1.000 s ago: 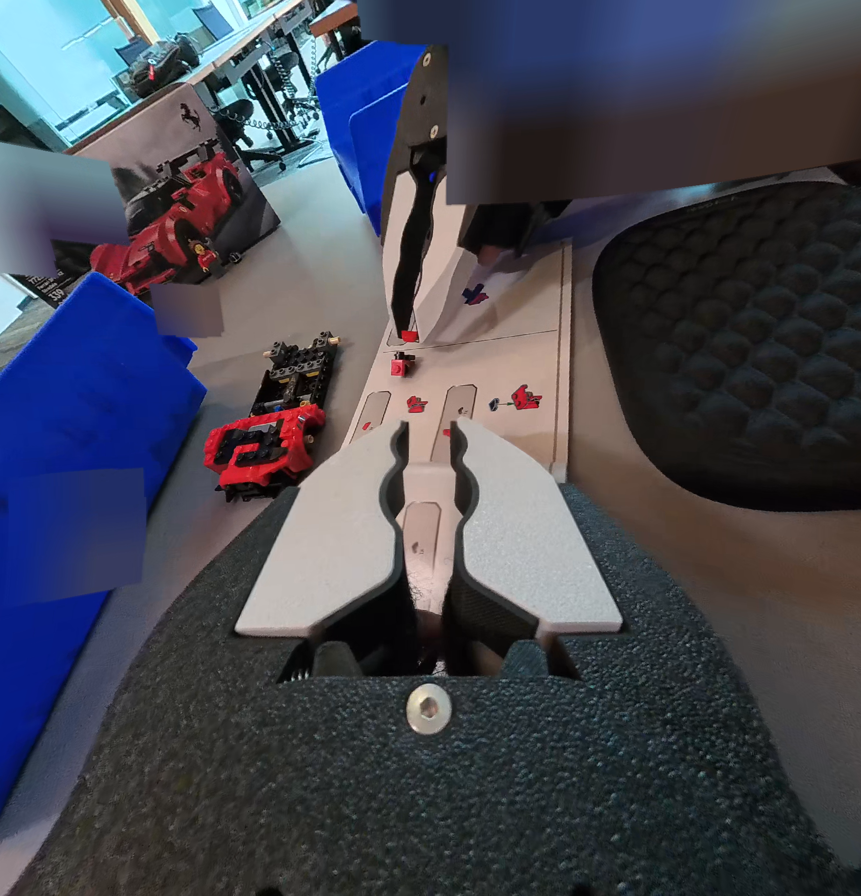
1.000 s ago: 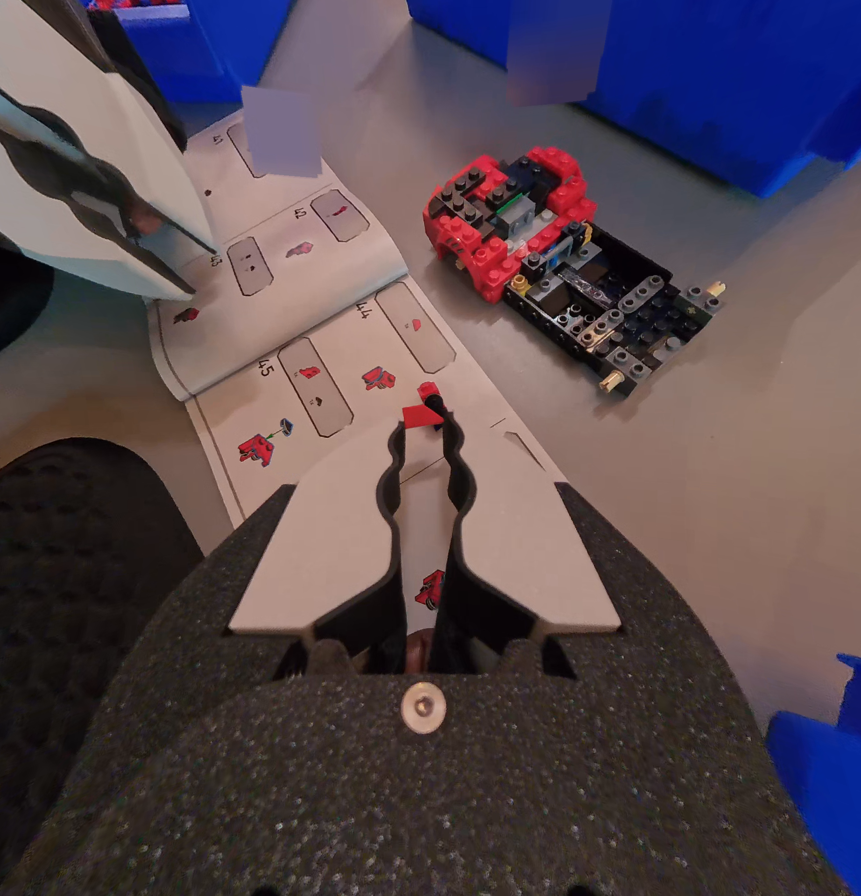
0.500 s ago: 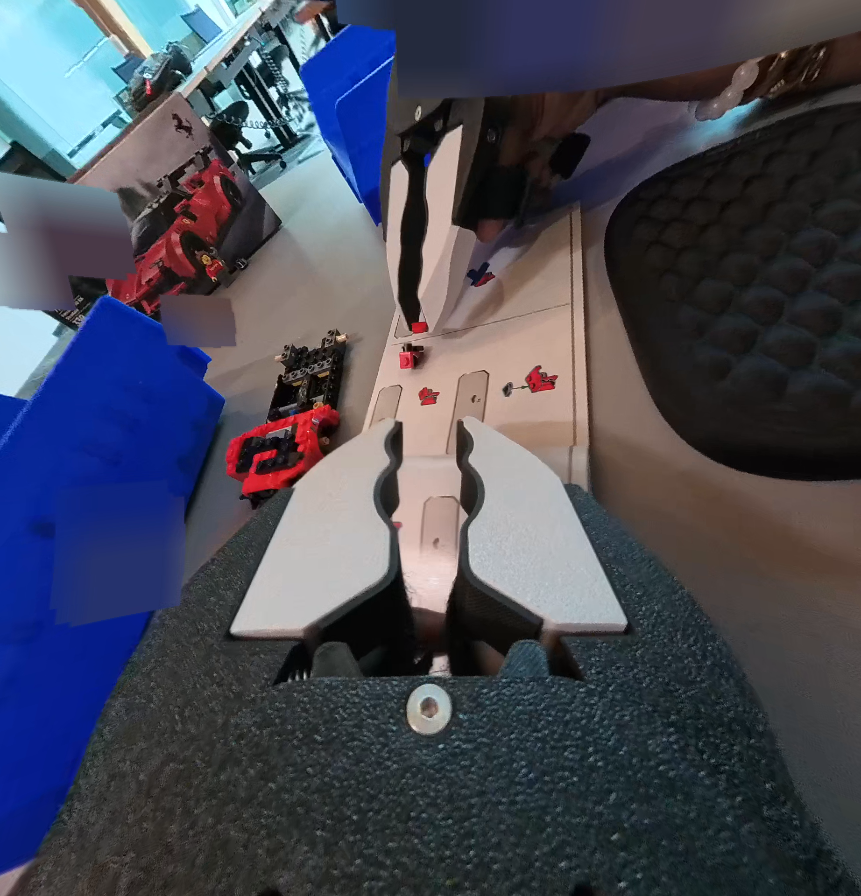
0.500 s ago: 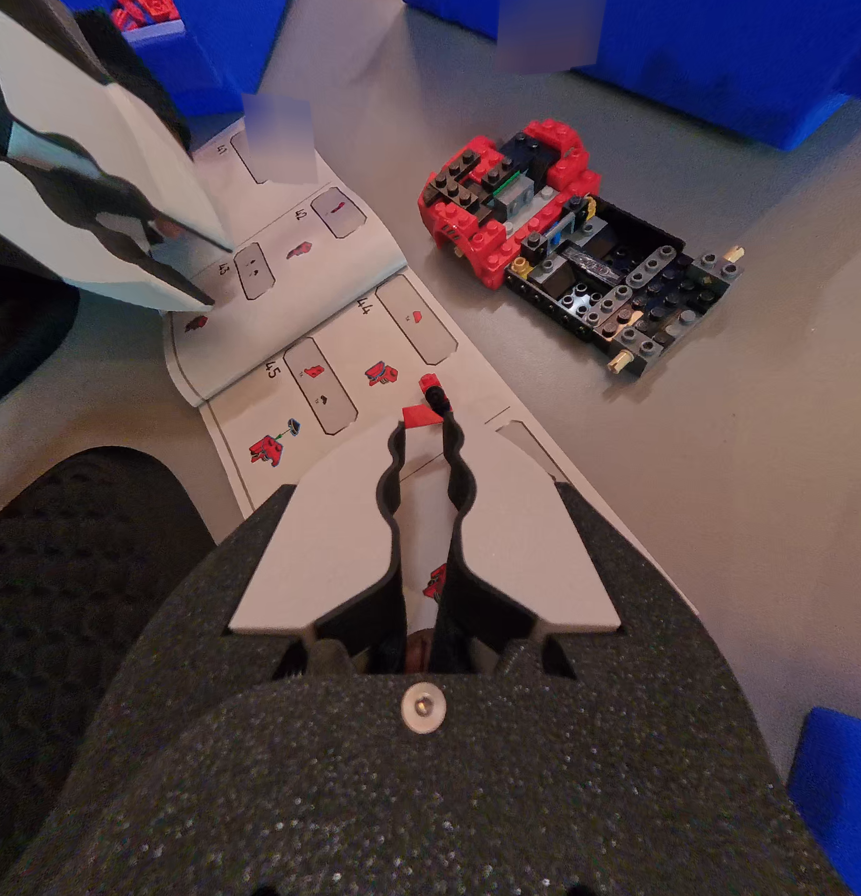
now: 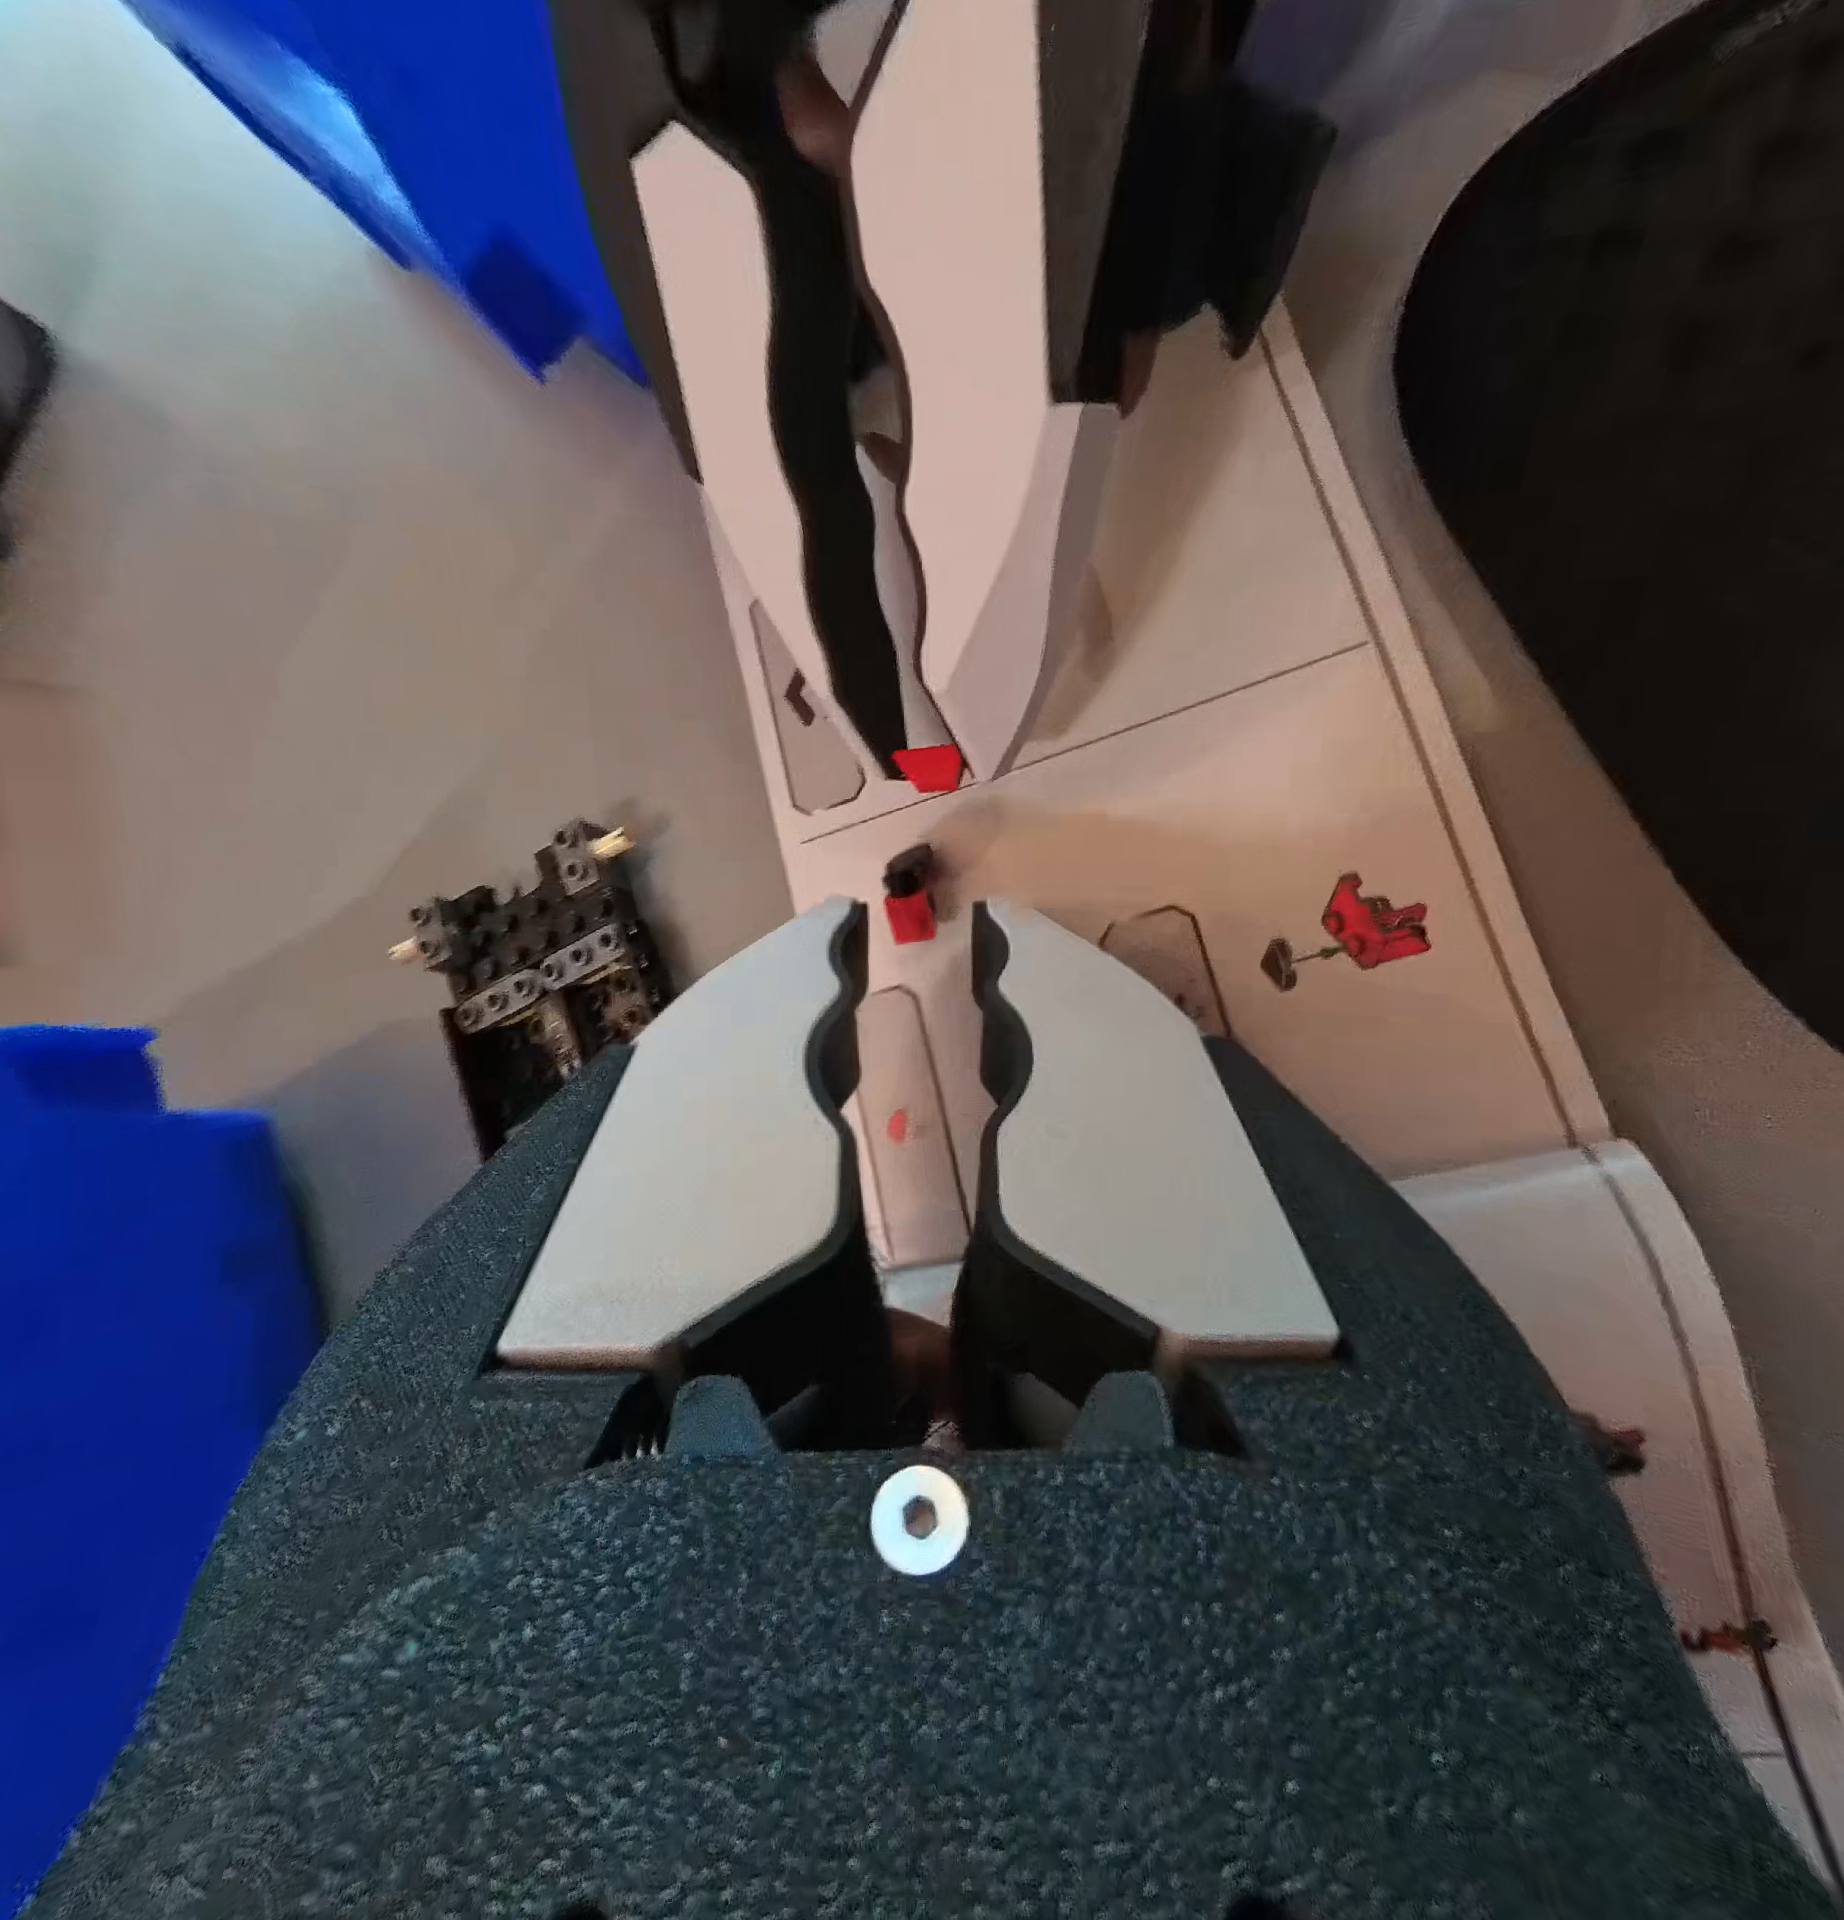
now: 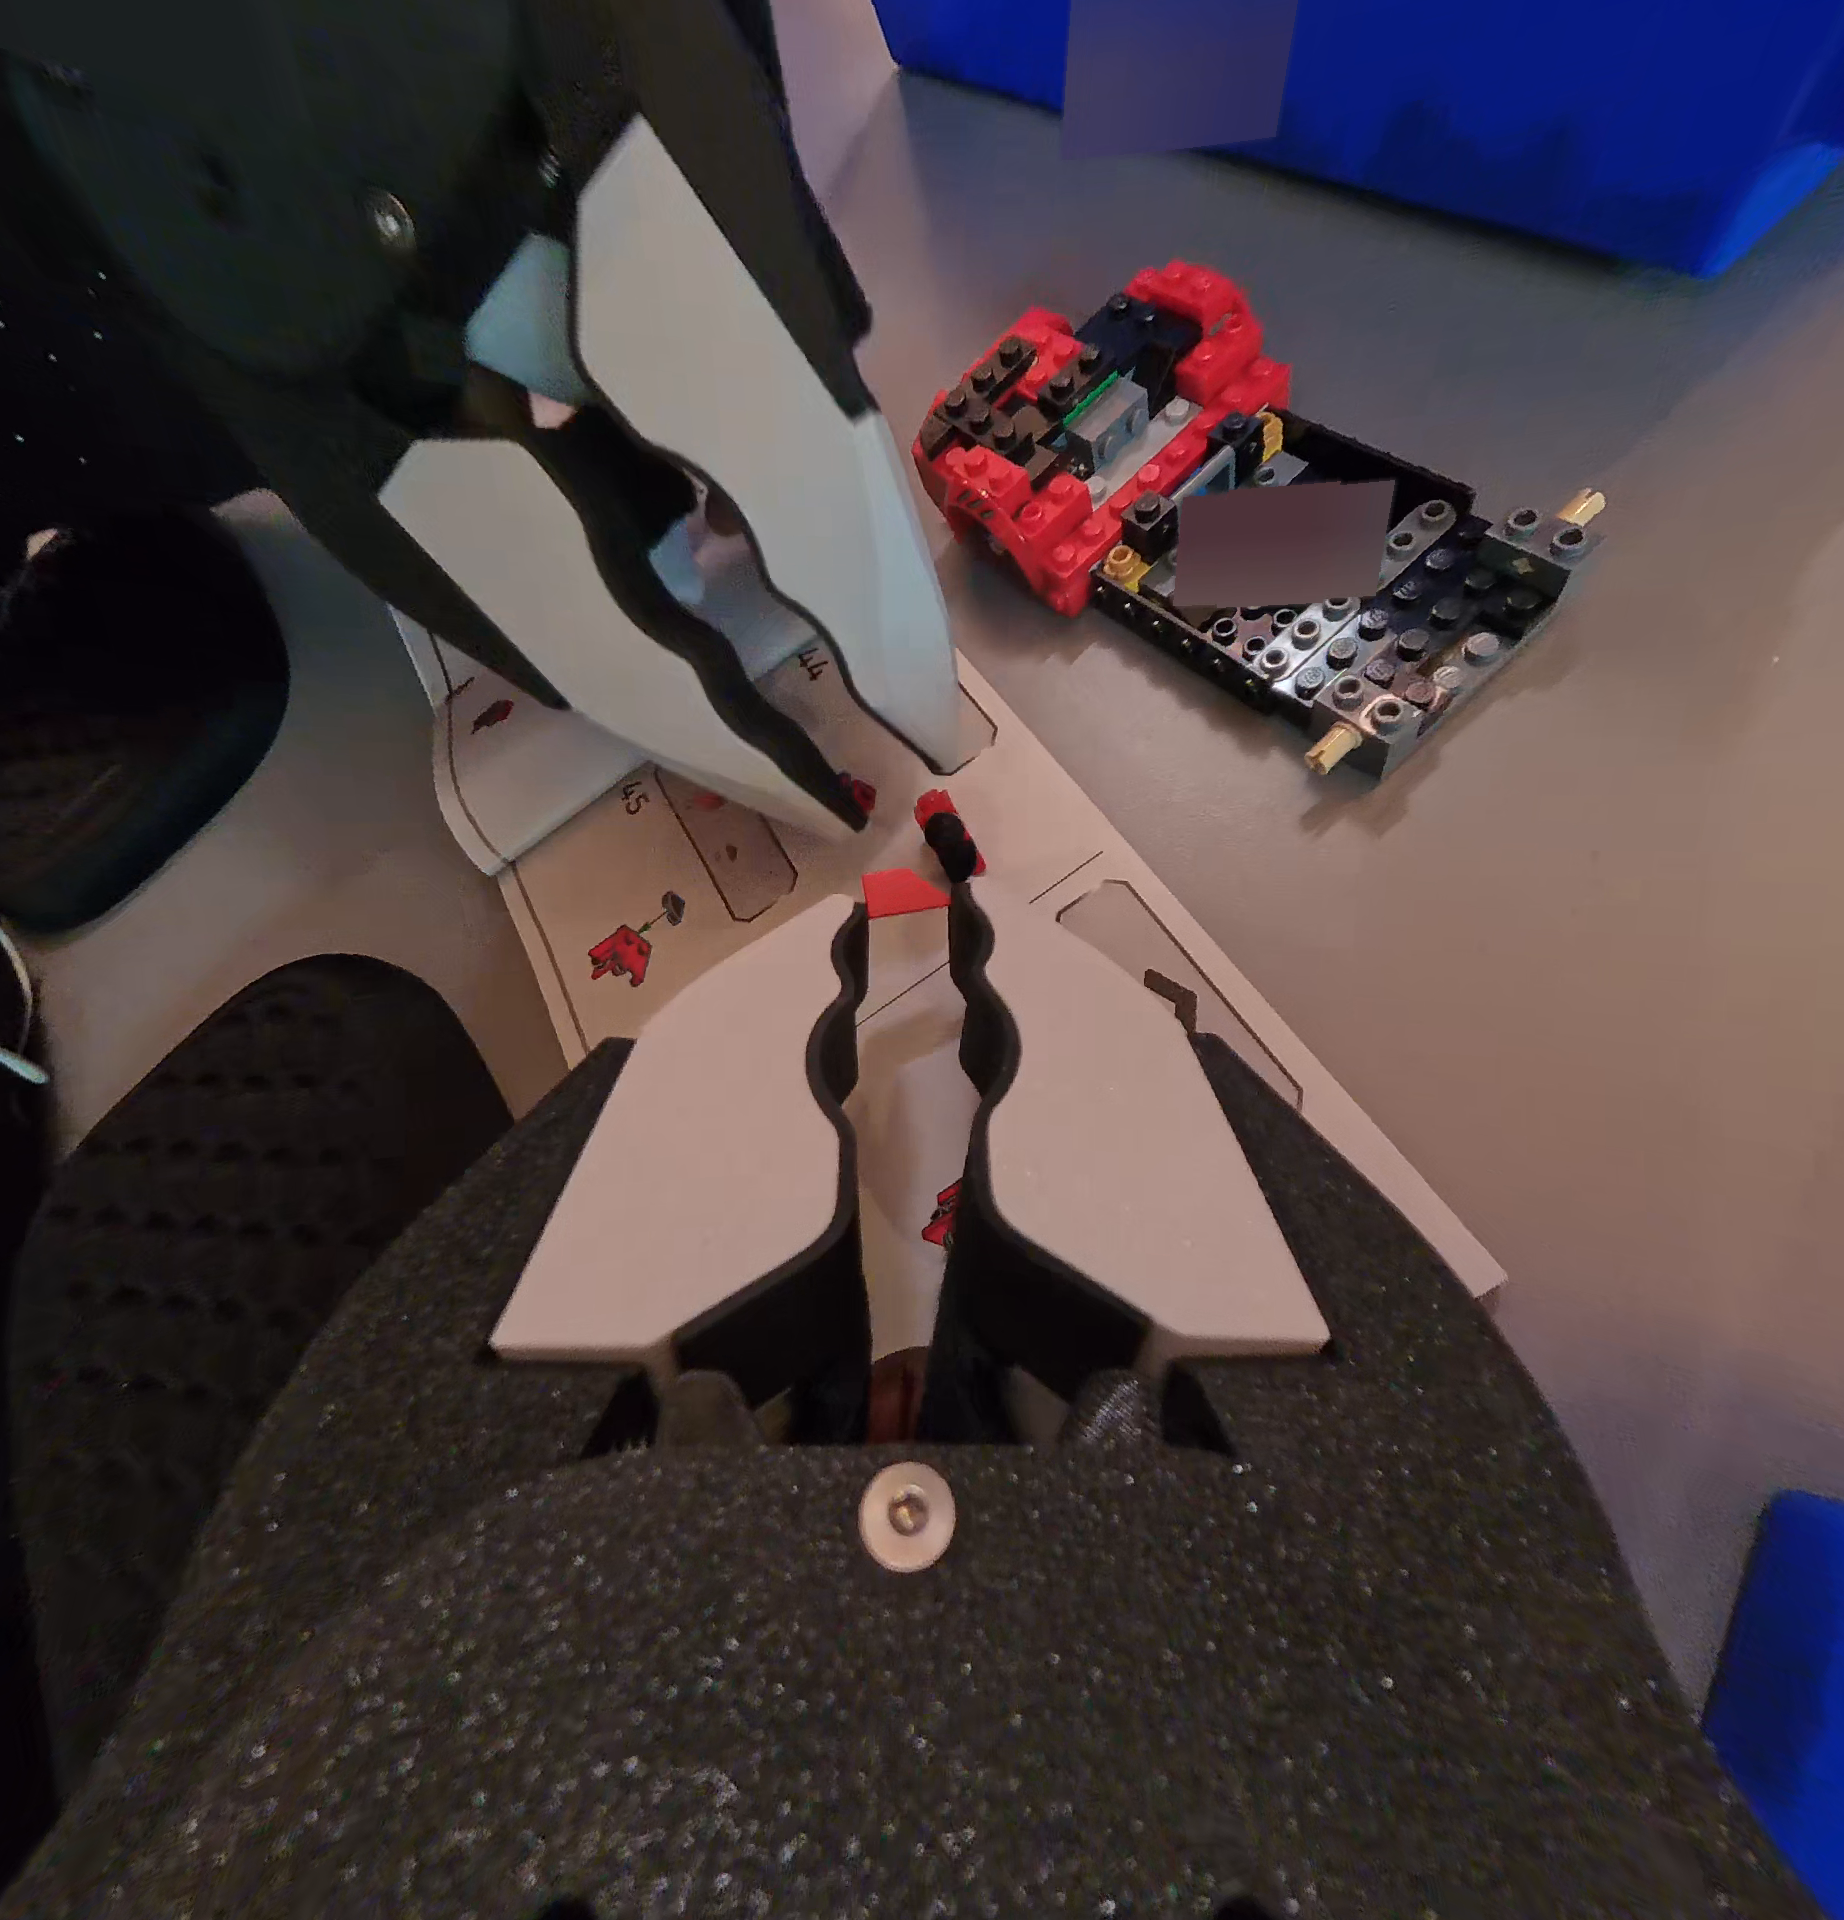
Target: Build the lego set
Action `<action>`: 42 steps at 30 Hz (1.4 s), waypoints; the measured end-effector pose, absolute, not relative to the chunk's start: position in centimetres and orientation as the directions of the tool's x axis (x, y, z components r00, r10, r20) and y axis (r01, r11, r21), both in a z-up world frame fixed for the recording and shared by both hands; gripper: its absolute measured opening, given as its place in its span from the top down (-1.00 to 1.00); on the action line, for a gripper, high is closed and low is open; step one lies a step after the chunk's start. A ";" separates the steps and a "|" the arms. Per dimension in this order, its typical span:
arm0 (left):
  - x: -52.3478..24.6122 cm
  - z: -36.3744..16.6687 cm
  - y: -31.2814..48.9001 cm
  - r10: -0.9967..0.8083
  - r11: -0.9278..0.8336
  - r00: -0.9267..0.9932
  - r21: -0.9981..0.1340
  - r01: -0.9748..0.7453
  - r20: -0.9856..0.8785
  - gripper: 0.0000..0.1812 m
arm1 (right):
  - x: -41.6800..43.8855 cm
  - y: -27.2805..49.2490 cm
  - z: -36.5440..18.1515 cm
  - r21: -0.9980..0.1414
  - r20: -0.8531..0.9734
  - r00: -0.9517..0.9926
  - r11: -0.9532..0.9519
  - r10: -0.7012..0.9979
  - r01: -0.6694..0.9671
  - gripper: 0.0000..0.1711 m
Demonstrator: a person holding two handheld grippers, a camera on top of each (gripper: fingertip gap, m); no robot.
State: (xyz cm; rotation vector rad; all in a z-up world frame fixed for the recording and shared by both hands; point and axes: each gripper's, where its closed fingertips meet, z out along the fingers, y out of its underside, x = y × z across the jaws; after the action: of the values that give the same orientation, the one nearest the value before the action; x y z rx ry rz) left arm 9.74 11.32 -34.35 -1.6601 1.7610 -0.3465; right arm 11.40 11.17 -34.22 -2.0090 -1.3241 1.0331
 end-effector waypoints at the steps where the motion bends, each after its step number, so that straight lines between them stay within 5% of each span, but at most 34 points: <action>1: 10.0 -34.6 11.3 -0.962 0.136 0.046 -0.617 -0.775 -0.270 0.80 | 11.4 11.2 -34.2 -0.756 -0.315 0.232 -0.391 0.920 0.526 0.83; 12: 10.2 -35.4 11.9 -0.978 0.067 0.070 -0.617 -0.784 -0.195 0.92 | 11.4 11.4 -33.8 -0.764 -0.339 0.230 -0.409 0.912 0.498 0.83; 21: 4.5 -27.2 11.2 -0.801 0.037 0.464 -0.806 -0.591 -0.377 0.92 | 10.7 12.1 -31.0 -0.828 -0.396 0.233 -0.456 0.888 0.327 0.83; 29: 2.3 -29.0 5.6 -0.628 -0.018 0.658 -0.838 -0.546 -0.416 0.92 | 9.4 11.1 -29.9 -0.854 -0.345 0.226 -0.405 0.911 0.326 0.83; 42: 1.9 -29.5 6.1 -0.577 0.015 0.692 -0.853 -0.522 -0.434 0.92 | 6.8 7.5 -27.8 -0.867 -0.428 0.215 -0.466 0.878 0.176 0.83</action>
State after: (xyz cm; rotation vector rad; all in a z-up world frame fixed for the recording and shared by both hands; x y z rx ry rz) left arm 1.89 6.08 -29.50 -1.6295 0.9100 -0.0533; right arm 6.85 7.49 -27.80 -1.8011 -0.9803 1.2912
